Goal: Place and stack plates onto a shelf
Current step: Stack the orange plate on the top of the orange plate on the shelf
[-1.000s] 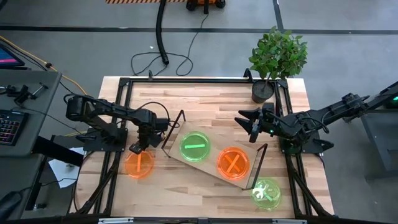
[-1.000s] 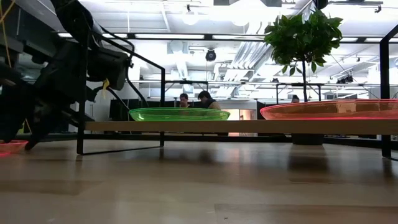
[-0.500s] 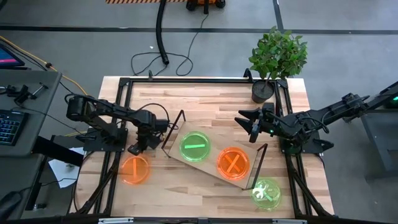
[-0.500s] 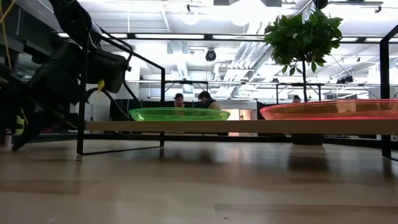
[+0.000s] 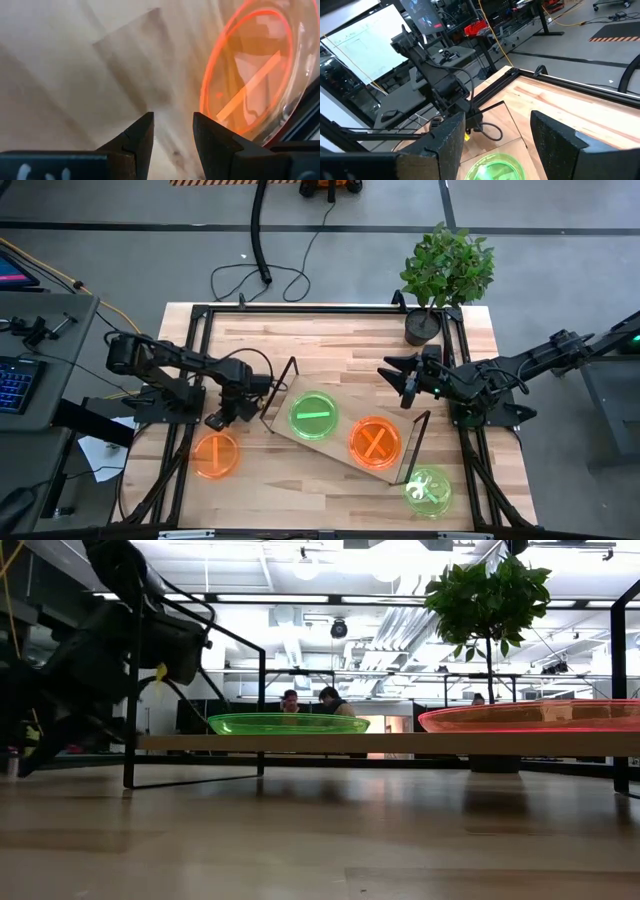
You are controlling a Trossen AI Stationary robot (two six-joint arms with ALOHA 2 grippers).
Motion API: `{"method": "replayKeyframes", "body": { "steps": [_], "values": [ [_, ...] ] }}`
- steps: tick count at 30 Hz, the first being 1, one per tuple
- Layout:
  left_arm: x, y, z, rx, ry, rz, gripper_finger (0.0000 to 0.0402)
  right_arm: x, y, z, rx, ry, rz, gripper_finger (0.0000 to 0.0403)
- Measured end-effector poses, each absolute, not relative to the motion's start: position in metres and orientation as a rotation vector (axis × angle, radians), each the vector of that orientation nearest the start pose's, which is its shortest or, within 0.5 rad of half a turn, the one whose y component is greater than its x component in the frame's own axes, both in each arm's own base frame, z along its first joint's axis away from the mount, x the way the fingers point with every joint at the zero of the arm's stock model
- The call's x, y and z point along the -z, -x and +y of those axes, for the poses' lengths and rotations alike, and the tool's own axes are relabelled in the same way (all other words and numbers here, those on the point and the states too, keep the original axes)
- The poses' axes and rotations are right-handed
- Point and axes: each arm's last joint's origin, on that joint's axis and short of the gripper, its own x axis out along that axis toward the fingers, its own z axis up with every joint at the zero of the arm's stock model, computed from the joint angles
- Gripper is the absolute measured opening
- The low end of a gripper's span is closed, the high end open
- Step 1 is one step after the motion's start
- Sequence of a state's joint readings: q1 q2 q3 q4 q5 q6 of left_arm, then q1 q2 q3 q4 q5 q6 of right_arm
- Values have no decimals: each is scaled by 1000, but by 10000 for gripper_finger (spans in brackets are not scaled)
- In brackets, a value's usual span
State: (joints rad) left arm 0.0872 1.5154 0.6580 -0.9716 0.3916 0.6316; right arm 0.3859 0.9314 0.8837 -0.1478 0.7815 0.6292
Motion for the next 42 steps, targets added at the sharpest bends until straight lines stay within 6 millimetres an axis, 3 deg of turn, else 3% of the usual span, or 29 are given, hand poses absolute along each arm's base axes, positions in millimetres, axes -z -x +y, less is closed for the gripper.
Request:
{"method": "replayKeyframes", "body": {
  "steps": [14,27,42],
  "values": [
    [-141,-187,-2,837,36,1632,126,-346,-190,55,432,-511,34,209],
    [-121,-199,-15,839,-18,1668,126,-346,-190,55,433,-507,40,209],
    [-120,-197,-28,933,-34,1667,126,-346,-190,55,432,-507,40,209]
  ]
}}
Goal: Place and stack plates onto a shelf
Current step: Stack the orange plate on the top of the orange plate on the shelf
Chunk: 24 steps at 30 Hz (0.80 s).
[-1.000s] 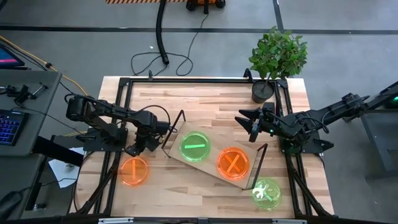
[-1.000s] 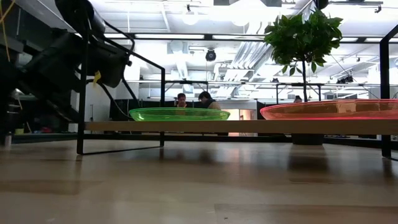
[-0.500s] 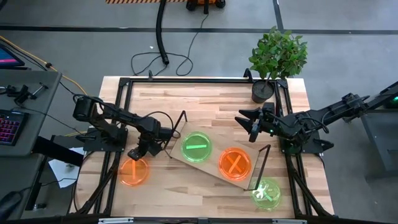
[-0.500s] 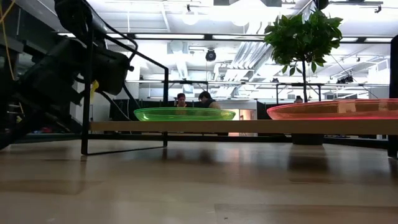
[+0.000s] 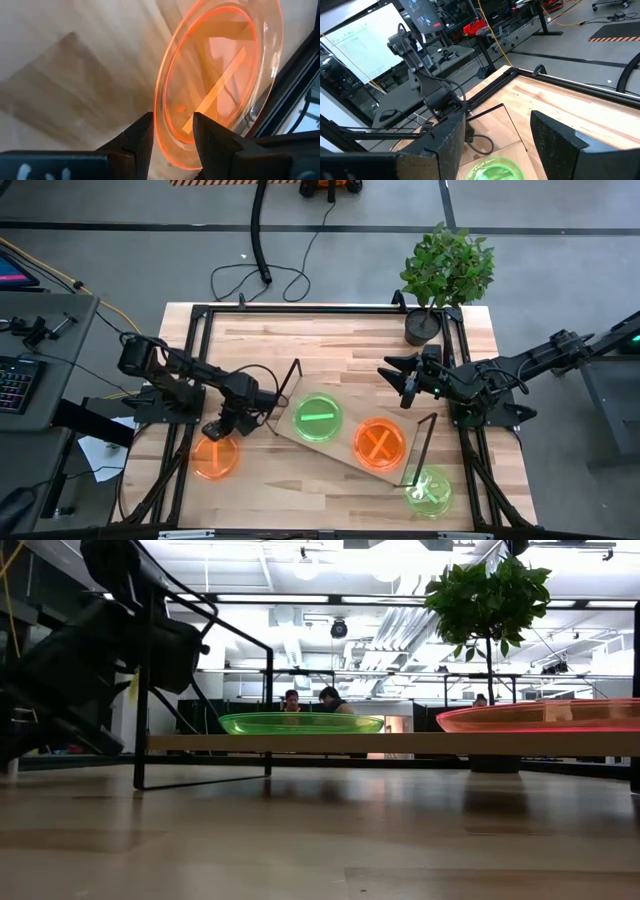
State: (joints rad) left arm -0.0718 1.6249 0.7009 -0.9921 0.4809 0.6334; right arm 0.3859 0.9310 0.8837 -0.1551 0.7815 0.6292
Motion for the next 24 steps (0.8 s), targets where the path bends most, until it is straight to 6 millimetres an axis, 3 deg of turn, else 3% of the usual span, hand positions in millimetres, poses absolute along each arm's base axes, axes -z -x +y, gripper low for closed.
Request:
{"method": "replayKeyframes", "body": {
  "steps": [10,18,24],
  "values": [
    [-117,-196,-31,938,-68,1655,117,-345,-190,55,434,-503,45,209],
    [-115,-195,-30,899,-86,1678,11,-343,-189,55,426,-491,70,209],
    [-119,-198,-22,854,-37,1690,2,-343,-189,55,425,-491,72,209]
  ]
}}
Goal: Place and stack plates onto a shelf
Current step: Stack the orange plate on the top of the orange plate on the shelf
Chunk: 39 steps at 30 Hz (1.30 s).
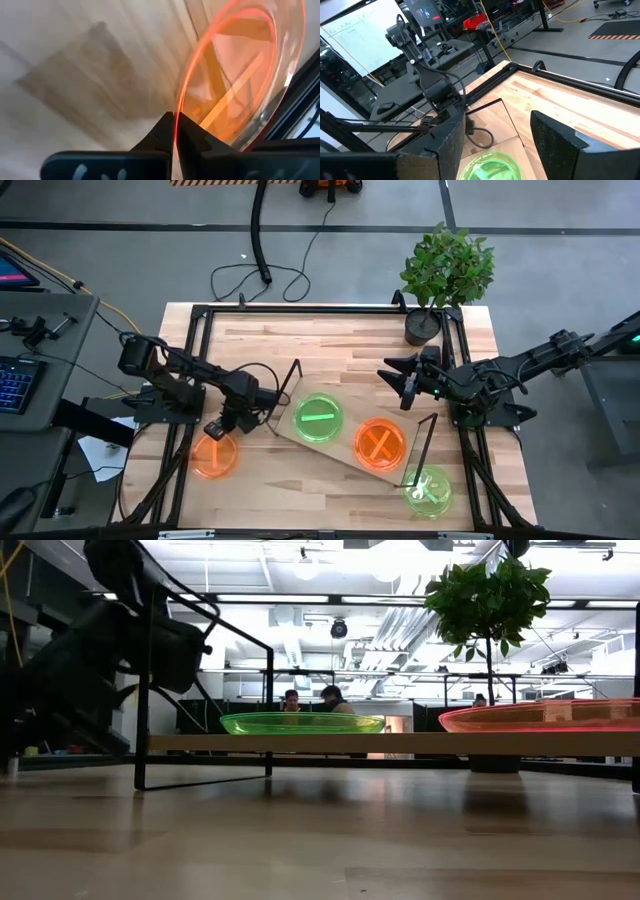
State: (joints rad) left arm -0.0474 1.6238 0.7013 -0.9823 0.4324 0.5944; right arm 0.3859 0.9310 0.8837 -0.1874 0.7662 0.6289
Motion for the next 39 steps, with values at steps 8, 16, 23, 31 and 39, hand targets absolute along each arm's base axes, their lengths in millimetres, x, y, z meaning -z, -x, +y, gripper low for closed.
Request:
{"method": "replayKeyframes", "body": {
  "steps": [8,16,23,31,39],
  "values": [
    [-144,-207,3,749,78,1698,1,-343,-189,55,425,-490,72,209],
    [-198,-202,39,567,72,1697,0,-343,-189,55,426,-481,77,209],
    [-259,-189,86,76,-10,1605,0,-343,-189,55,424,-459,81,209],
    [-342,-175,134,-568,40,1268,0,-344,-187,54,419,-404,87,209],
    [-437,-187,143,-740,178,568,0,-351,-177,50,407,-361,67,209]
  ]
}}
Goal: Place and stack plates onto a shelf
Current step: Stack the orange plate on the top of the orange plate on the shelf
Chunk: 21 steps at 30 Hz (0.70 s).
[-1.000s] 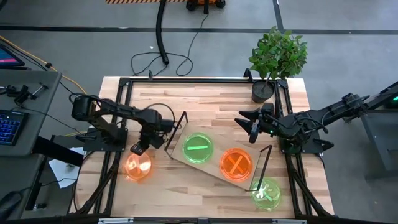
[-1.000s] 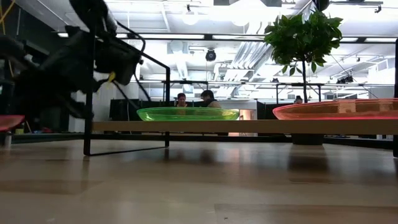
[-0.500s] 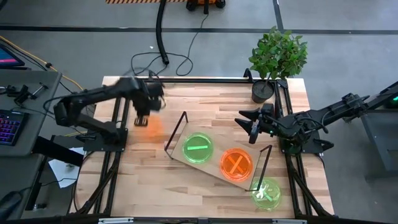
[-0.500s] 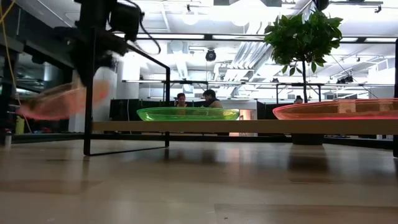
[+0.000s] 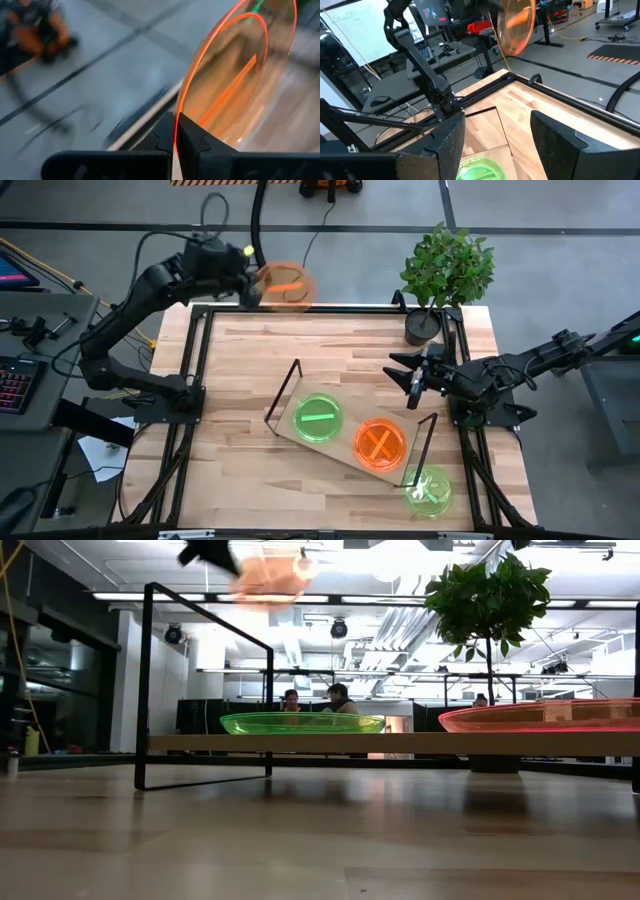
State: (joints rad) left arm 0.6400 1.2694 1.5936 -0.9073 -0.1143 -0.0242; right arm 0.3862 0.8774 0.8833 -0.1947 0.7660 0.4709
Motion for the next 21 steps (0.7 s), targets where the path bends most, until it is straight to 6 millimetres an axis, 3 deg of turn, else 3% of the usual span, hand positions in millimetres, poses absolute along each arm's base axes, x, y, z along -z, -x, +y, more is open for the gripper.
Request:
{"method": "replayKeyframes", "body": {
  "steps": [4,8,16,21],
  "values": [
    [-455,-206,136,-664,276,312,0,-358,-167,46,399,-376,34,209],
    [-452,-237,126,-576,363,245,0,-364,-158,43,388,-398,3,209],
    [-406,-335,96,-403,511,262,0,-366,-154,43,323,-303,21,209],
    [-371,-370,69,-326,614,385,0,-371,-146,40,268,-222,17,209]
  ]
}}
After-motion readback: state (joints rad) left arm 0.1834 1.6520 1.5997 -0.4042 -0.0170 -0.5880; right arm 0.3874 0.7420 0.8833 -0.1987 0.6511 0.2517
